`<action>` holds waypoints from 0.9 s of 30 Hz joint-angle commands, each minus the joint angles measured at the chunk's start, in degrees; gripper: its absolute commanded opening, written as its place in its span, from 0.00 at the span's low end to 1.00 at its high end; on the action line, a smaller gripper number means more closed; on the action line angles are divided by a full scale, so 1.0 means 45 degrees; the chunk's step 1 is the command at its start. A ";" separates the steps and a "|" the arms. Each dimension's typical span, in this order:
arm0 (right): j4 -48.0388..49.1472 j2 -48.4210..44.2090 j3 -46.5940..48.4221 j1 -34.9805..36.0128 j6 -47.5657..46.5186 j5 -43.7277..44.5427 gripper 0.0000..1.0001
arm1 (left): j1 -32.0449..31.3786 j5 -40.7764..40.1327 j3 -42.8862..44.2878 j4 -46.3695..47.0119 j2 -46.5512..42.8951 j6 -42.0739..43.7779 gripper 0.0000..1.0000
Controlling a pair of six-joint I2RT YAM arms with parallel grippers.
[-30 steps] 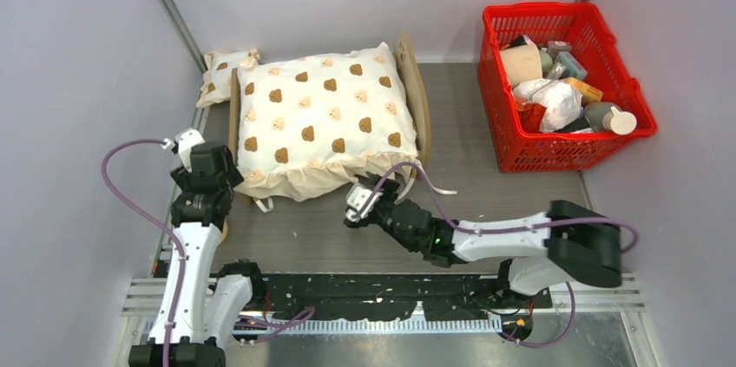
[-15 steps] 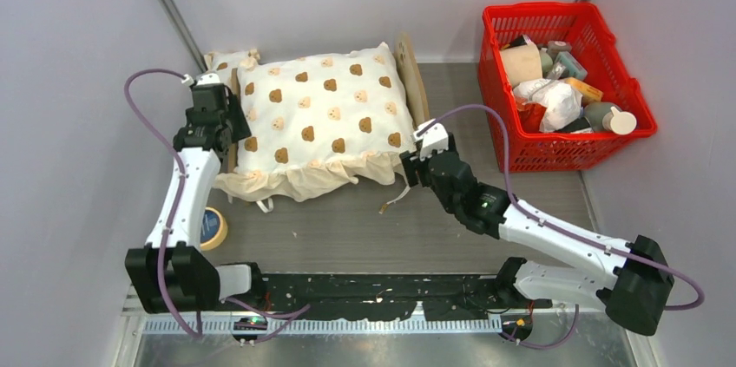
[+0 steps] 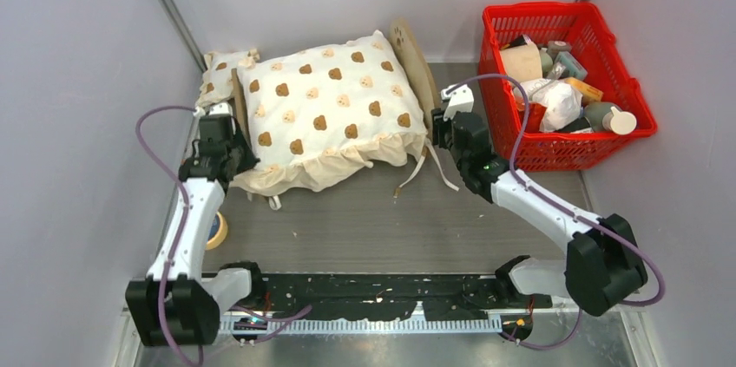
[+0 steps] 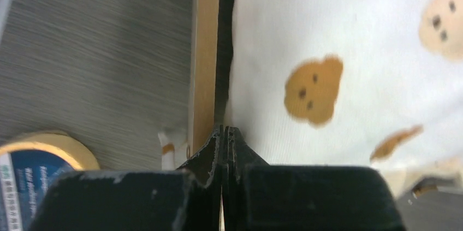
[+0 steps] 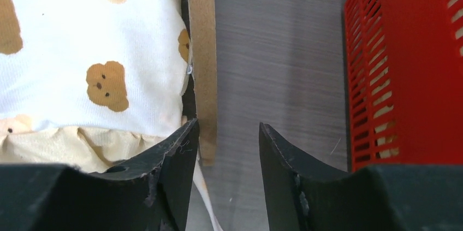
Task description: Set up the pet bed
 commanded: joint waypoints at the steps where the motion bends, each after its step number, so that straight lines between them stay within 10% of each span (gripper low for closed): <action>1: 0.1210 0.1217 0.0880 -0.1264 -0.0531 -0.1022 0.50 | -0.0265 0.0986 -0.1753 0.0758 -0.2631 -0.2146 0.00; 8: -0.0874 0.2471 0.3608 -0.1794 -0.1130 -0.0445 0.74 | -0.2569 -0.0352 -0.3435 0.0974 -0.5199 -0.3903 0.03; 13: -0.1923 0.0411 0.3071 -0.1803 -0.0485 -0.1036 0.87 | -0.2481 -0.4123 -0.0442 -0.0314 -0.4290 -0.1422 0.54; 27: -0.2979 -0.4428 0.0513 0.0205 0.0410 -0.2831 0.87 | -0.0654 -0.2519 0.4263 0.0660 0.2503 0.0023 0.52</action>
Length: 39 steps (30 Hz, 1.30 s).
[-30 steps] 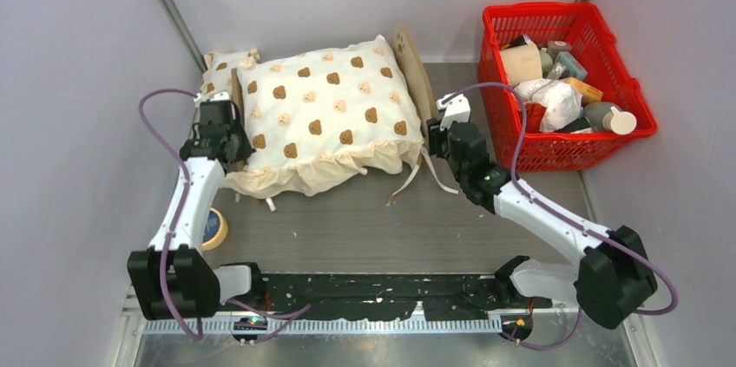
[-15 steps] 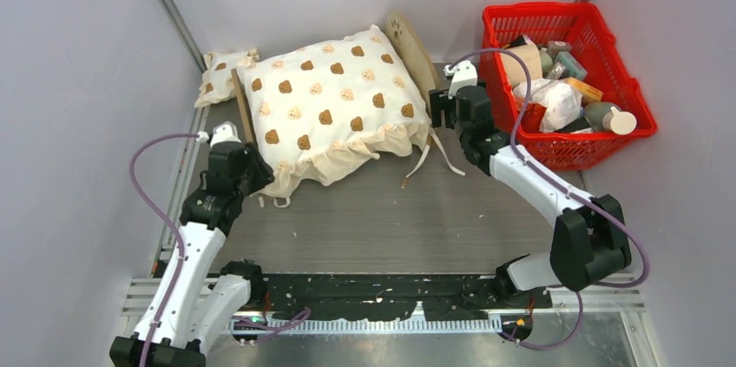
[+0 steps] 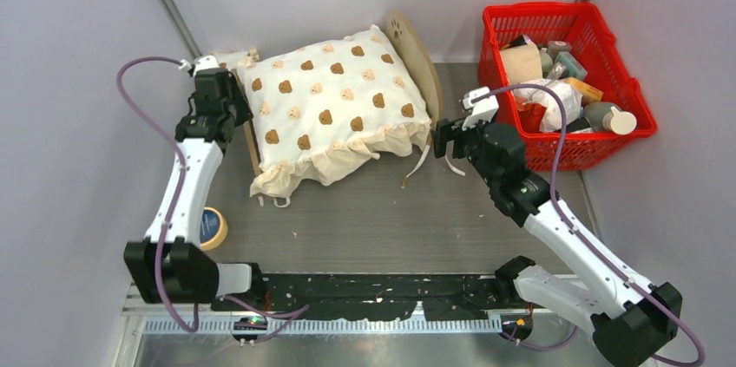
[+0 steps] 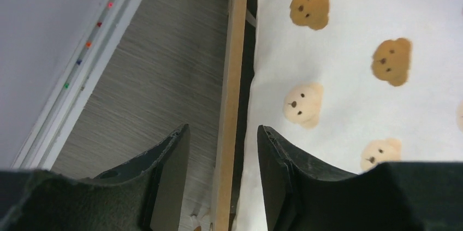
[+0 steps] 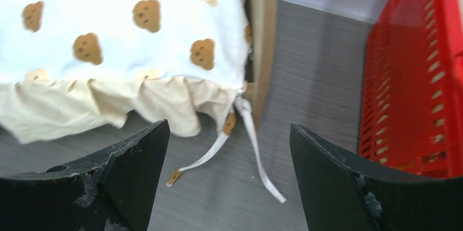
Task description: Set up the pet bed
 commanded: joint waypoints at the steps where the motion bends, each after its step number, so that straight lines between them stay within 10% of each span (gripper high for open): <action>1: -0.0344 -0.0899 -0.0206 0.0788 0.0267 -0.0370 0.86 | 0.0022 0.0221 0.0621 0.0073 0.1667 0.0180 0.51; 6: -0.1045 -0.1299 -0.0223 0.1212 0.0341 -0.0086 0.86 | 0.0022 -0.0367 0.0410 -0.0450 0.2505 -0.0020 0.42; 11: -0.1635 -0.1584 -0.0306 0.1231 0.1050 0.0578 0.86 | 0.0022 0.1086 -0.1608 0.0341 0.1309 -0.1061 0.00; 22: -0.2392 -0.1650 -0.0795 0.1222 0.1778 0.1564 0.85 | -0.4665 -0.1709 -0.6555 -0.0677 -0.4256 -0.6943 0.00; 32: -0.2253 -0.2341 -0.1320 0.1224 0.2069 0.1196 0.84 | -0.2478 -0.2103 -0.3064 -0.0692 -0.3246 -0.1661 0.45; 39: -0.2193 -0.2557 -0.1393 0.1222 0.1845 0.1153 0.84 | -0.0543 0.0077 -0.0418 -0.0122 0.0411 0.0184 0.47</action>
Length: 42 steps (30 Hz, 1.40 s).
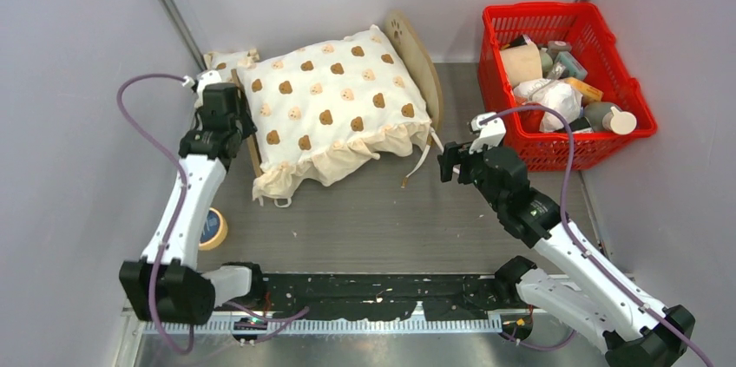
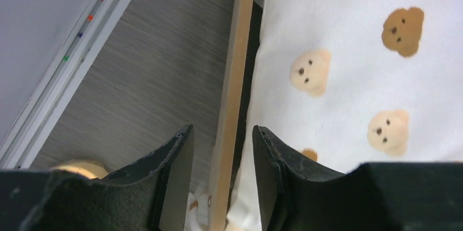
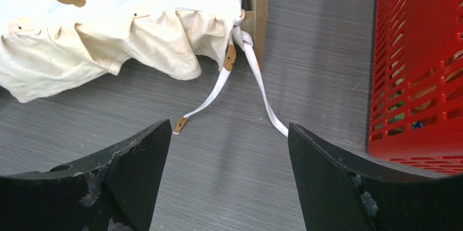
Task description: Set up the pet bed
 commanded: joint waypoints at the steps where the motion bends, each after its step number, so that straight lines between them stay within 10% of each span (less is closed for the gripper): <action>1: 0.0522 -0.0309 0.0034 0.0061 -0.0016 -0.0047 0.84 | 0.0588 0.1272 0.1621 0.0353 0.2325 0.1654 0.48; 9: 0.0591 -0.0408 0.0093 0.0061 -0.0228 0.0022 0.84 | 0.1099 0.1038 0.2455 -0.0039 0.5040 0.1730 0.42; 13: 0.0791 -0.0223 -0.0195 0.0071 -0.0218 0.0273 0.84 | 0.1550 0.1441 0.1486 0.0192 0.4973 0.1331 0.00; 25: 0.2920 0.2634 -0.0588 -0.0098 0.0332 0.1876 0.81 | -0.2420 -0.0909 -0.3887 -0.2132 -0.2162 -0.6687 0.00; 29: 0.3924 0.3948 -0.0393 -0.0659 0.0303 0.1923 0.80 | -0.4194 0.0420 -0.5462 0.0118 -0.3250 -0.7572 0.00; 34: 0.4498 0.5195 -0.0272 -0.1019 0.0129 0.1593 0.78 | -0.4271 0.2526 -0.3712 0.1082 -0.2523 -0.3580 0.32; 42: 0.5092 0.6961 0.0025 -0.1390 0.0144 0.1549 0.75 | -0.2494 -0.0987 0.1182 -0.2182 -0.1481 0.1423 0.58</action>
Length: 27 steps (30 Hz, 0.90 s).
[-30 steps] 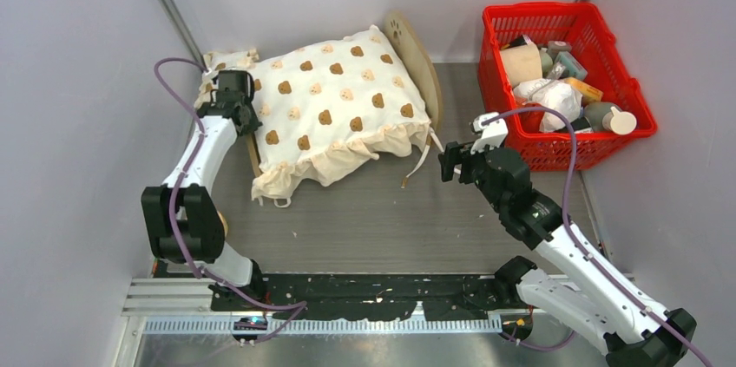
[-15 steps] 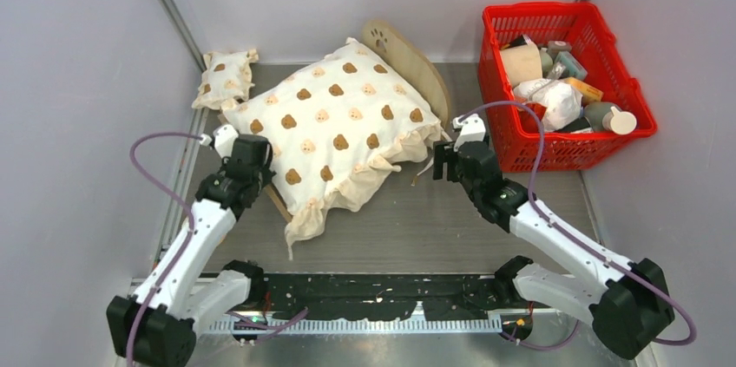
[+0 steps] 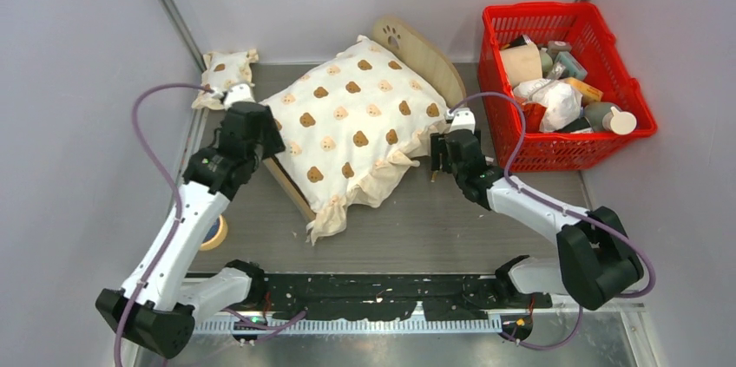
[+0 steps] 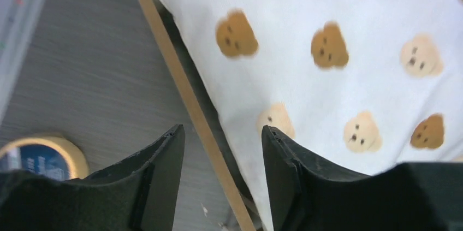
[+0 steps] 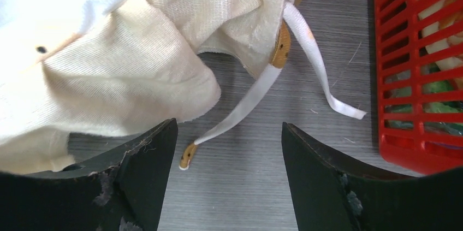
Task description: Set up the pet bed
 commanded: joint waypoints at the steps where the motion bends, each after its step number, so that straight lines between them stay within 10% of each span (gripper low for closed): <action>1: 0.1085 0.0597 0.0672 -0.0269 0.0025 0.0033 0.75 | 0.2131 -0.0456 0.1697 0.0363 -0.0148 0.2880 0.58; 11: 0.0356 0.1288 0.1242 -0.0518 0.0088 0.0423 0.73 | 0.7595 0.3402 0.5704 0.2072 0.6098 0.3087 0.39; 21: 0.0378 0.2892 0.2466 -0.0590 0.0037 0.0240 0.73 | 0.7959 0.3124 1.0755 -0.0244 1.2433 0.2943 0.26; 27: -0.1163 0.4573 0.4791 -0.0861 0.0234 -0.0772 0.74 | 0.7680 0.4153 0.7673 0.1590 1.1798 0.2821 0.22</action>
